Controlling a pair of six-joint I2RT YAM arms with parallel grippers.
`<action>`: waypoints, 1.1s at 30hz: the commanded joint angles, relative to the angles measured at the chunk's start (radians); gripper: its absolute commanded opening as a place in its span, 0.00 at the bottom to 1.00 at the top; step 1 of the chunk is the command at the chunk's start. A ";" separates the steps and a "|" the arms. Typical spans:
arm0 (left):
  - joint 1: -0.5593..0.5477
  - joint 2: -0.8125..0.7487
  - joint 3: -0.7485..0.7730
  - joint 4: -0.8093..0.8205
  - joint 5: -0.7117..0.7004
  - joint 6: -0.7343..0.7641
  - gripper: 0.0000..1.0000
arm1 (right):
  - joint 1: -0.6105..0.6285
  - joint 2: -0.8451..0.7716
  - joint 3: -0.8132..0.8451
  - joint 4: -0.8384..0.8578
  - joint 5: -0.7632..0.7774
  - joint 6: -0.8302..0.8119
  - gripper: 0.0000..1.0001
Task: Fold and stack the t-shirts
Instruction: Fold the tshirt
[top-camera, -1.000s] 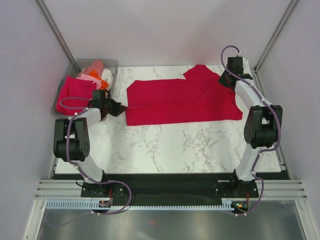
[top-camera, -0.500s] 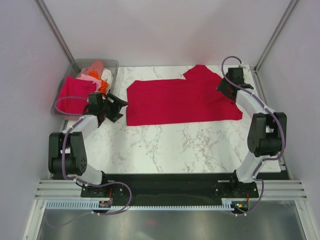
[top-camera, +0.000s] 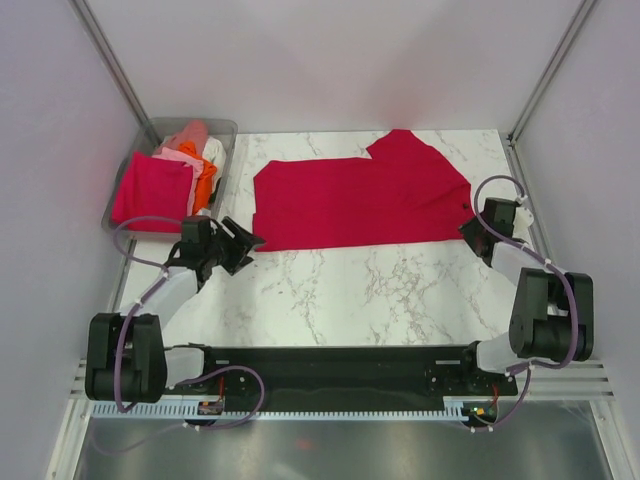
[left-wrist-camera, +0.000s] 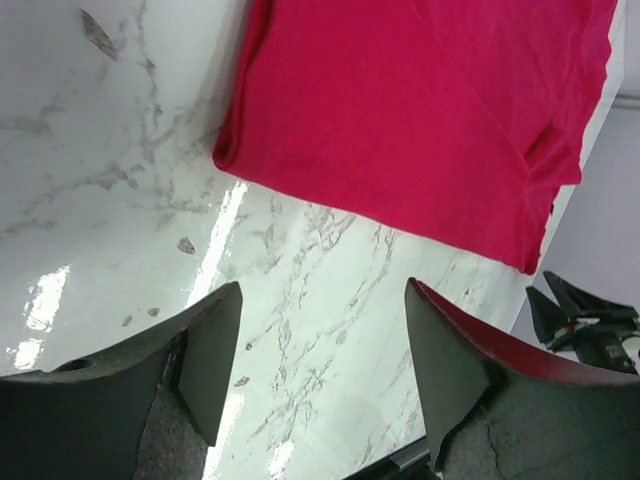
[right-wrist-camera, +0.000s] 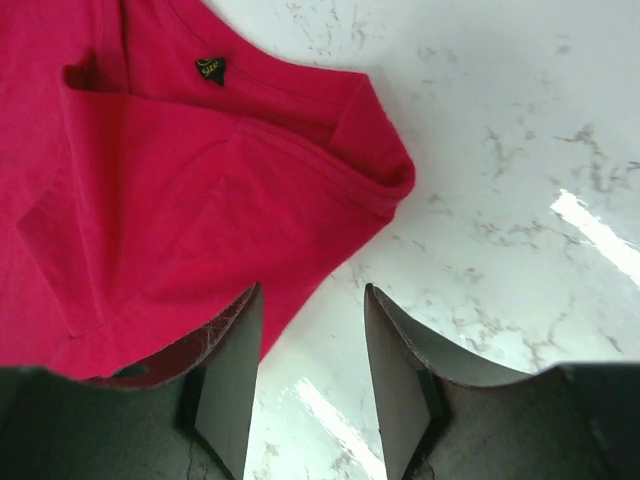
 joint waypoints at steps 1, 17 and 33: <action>-0.032 -0.051 -0.026 0.068 -0.001 0.038 0.72 | -0.004 0.062 -0.013 0.171 -0.026 0.077 0.52; -0.128 -0.066 -0.074 0.106 -0.200 -0.048 0.55 | -0.013 0.181 -0.019 0.222 0.088 0.146 0.03; -0.267 0.013 -0.138 0.232 -0.453 -0.214 0.52 | -0.013 -0.079 -0.253 0.318 0.163 0.211 0.00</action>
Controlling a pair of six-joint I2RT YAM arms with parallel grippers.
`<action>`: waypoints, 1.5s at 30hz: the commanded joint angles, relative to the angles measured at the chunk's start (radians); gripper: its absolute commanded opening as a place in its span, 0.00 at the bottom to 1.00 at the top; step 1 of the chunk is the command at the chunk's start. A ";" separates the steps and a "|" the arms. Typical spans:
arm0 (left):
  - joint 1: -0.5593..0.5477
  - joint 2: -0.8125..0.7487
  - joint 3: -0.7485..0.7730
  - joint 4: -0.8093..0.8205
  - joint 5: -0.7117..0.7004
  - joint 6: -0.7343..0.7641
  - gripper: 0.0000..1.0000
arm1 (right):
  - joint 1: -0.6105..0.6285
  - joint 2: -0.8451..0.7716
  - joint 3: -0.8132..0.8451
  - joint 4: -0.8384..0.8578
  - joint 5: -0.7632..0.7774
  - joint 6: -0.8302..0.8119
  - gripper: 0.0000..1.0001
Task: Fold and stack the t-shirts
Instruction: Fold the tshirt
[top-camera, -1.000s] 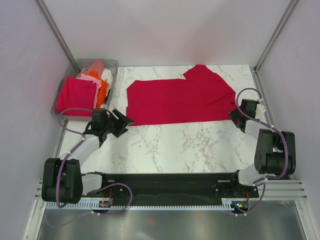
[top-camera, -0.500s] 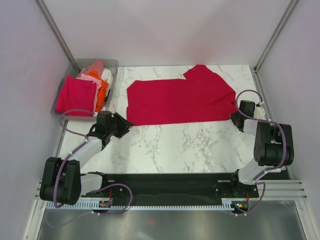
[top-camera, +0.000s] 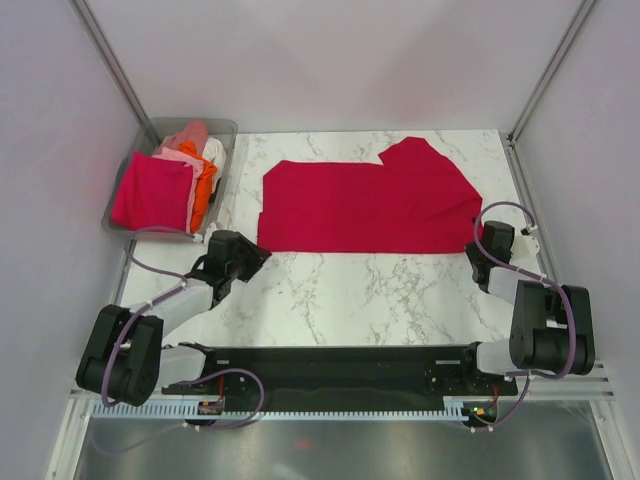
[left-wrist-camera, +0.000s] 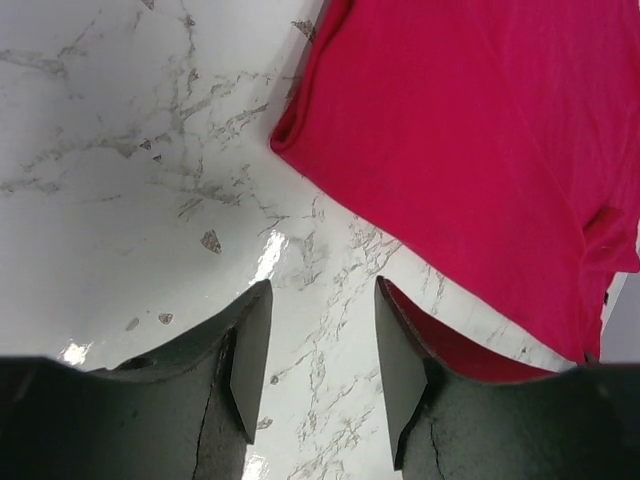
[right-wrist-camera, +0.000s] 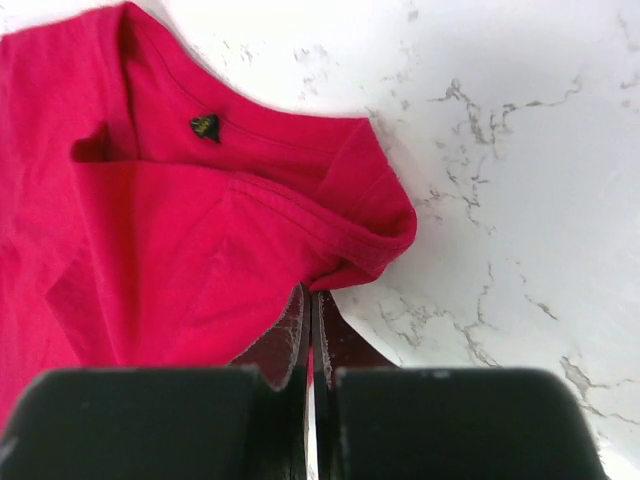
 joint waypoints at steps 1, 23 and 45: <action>-0.033 0.051 0.005 0.076 -0.123 -0.098 0.52 | -0.004 -0.049 -0.012 0.033 0.061 0.016 0.00; -0.070 0.358 0.206 -0.011 -0.252 -0.242 0.38 | -0.004 -0.105 -0.060 0.069 0.078 0.036 0.00; -0.034 0.164 0.343 -0.251 -0.229 -0.141 0.02 | 0.037 -0.270 0.109 -0.195 0.134 -0.007 0.00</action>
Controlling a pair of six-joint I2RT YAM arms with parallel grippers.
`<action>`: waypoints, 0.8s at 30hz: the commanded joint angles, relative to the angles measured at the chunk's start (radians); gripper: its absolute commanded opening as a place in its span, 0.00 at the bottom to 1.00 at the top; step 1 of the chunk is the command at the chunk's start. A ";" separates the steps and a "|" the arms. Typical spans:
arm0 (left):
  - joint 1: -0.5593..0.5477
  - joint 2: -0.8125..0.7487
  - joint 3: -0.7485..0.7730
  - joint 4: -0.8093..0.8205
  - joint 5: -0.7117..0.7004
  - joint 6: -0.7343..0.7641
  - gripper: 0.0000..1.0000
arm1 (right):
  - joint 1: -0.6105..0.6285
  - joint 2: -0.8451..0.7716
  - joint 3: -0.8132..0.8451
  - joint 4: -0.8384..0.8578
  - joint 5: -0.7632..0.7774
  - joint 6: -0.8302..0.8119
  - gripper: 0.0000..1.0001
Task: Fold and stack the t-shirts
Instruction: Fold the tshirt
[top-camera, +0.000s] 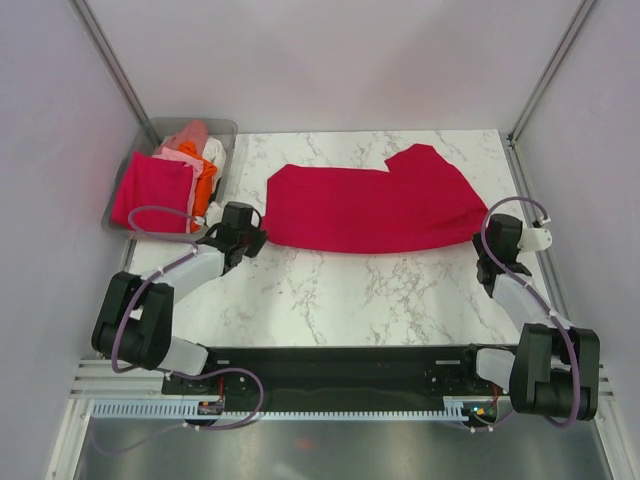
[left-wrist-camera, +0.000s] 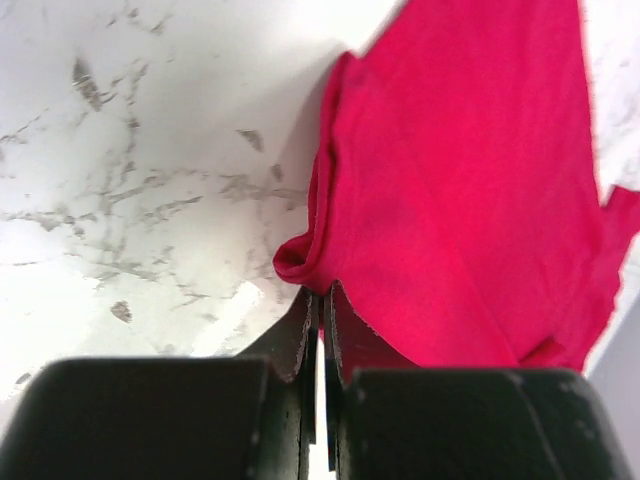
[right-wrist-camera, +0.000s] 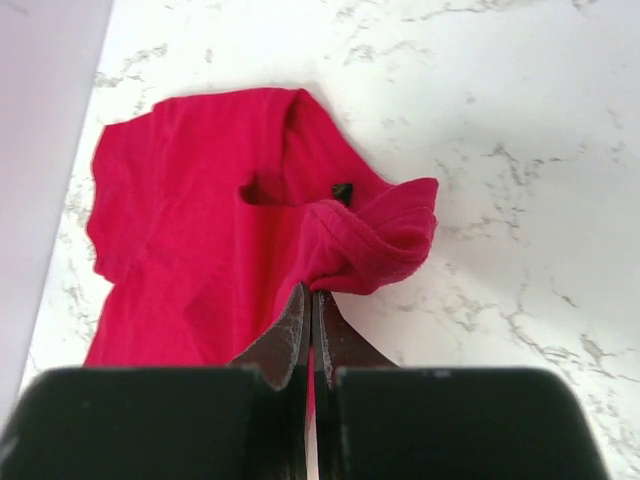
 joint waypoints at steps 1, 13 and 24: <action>0.010 -0.070 0.044 -0.062 -0.040 0.038 0.02 | 0.016 -0.028 0.087 -0.065 0.047 -0.014 0.00; 0.014 -0.121 -0.005 -0.082 -0.028 0.019 0.02 | 0.027 -0.065 0.108 -0.236 0.134 -0.032 0.00; 0.062 -0.313 0.357 -0.283 0.009 0.151 0.02 | 0.110 -0.212 0.536 -0.485 0.155 -0.121 0.00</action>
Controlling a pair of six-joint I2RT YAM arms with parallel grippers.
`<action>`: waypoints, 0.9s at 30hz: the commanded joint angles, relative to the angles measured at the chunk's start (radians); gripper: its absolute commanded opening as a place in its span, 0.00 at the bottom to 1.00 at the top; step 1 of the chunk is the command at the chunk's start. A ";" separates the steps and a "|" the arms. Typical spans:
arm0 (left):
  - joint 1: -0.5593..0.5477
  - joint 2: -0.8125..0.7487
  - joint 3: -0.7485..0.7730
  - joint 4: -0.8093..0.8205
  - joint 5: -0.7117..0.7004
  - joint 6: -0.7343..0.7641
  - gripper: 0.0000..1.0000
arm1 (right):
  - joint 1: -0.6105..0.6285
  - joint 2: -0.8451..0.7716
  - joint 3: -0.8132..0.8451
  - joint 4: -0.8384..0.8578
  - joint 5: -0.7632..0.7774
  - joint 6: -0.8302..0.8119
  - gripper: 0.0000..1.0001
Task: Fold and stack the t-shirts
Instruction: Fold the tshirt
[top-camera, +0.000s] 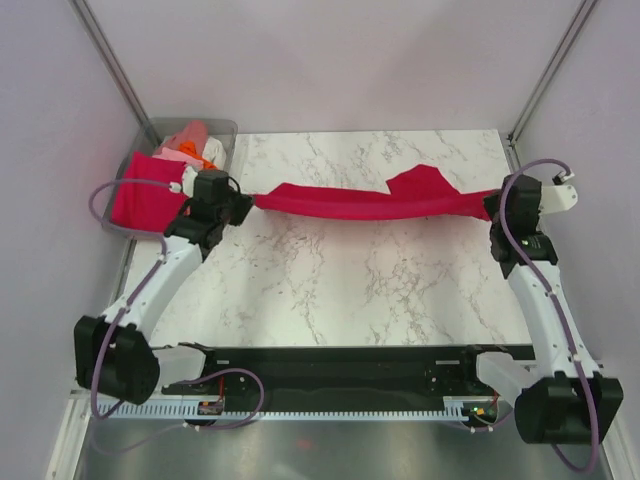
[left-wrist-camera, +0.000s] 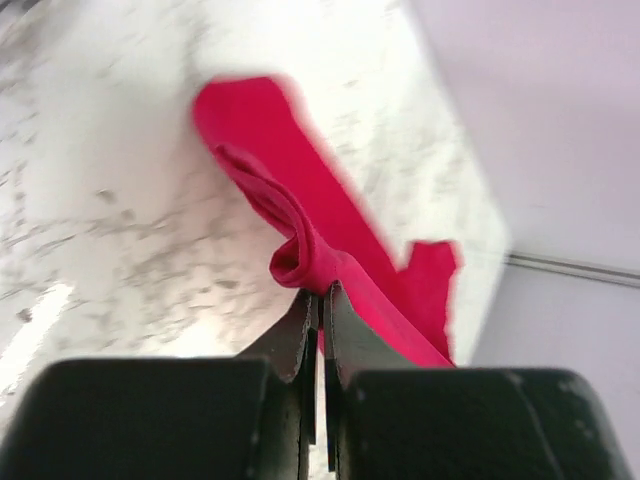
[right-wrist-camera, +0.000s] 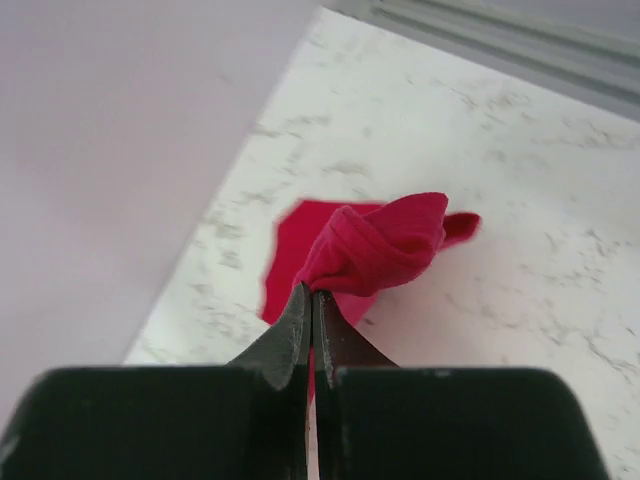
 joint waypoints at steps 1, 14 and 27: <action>0.009 -0.160 0.137 -0.069 -0.012 0.116 0.02 | 0.013 -0.121 0.140 -0.068 0.049 -0.060 0.00; 0.010 -0.304 0.324 -0.175 -0.024 0.149 0.02 | 0.015 -0.172 0.353 -0.123 0.005 -0.093 0.00; 0.153 0.254 0.863 -0.224 0.231 0.172 0.02 | -0.048 0.384 0.859 -0.109 -0.245 -0.105 0.00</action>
